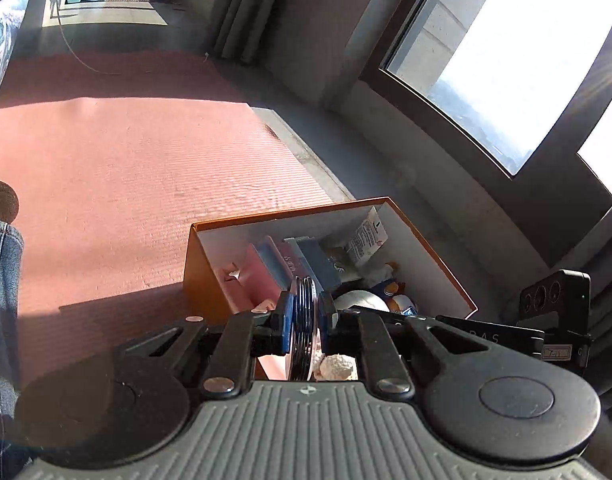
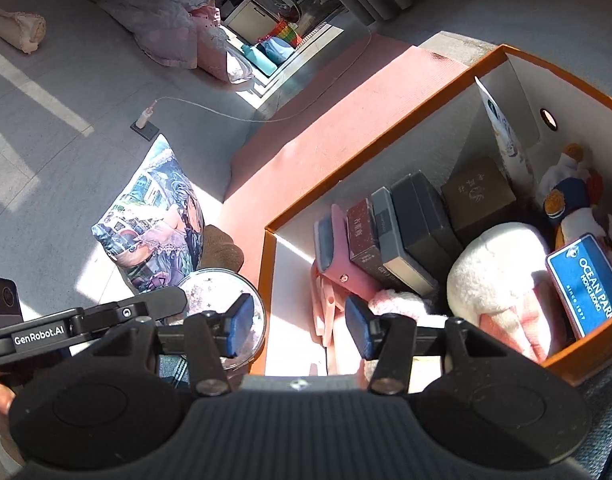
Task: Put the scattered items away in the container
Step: 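Carry the mirror with the left gripper over the orange box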
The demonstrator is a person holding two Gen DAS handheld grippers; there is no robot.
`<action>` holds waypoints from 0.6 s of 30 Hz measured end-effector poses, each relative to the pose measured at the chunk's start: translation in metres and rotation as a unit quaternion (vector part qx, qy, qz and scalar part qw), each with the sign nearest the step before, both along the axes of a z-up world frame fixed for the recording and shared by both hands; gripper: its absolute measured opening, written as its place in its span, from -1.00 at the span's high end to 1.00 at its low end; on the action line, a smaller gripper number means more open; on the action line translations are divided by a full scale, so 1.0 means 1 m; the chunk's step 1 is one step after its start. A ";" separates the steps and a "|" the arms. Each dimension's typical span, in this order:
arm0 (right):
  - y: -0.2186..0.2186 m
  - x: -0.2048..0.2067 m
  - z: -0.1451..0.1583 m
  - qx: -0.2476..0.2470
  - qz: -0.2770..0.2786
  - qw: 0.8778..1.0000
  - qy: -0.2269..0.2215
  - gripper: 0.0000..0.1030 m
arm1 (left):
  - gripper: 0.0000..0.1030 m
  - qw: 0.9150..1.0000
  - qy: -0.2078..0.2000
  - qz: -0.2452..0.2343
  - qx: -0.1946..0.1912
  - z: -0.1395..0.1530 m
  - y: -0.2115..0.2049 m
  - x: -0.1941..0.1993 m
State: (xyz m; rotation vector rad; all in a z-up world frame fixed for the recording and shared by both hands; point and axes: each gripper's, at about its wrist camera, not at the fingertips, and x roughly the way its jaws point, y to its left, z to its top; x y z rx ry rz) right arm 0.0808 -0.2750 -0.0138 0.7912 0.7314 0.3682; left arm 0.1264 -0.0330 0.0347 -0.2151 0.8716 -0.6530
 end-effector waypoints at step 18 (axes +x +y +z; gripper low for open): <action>-0.054 0.000 -0.027 0.237 -0.060 0.969 0.032 -0.11 | 0.72 0.961 0.126 0.074 -0.234 -0.055 -0.018 0.030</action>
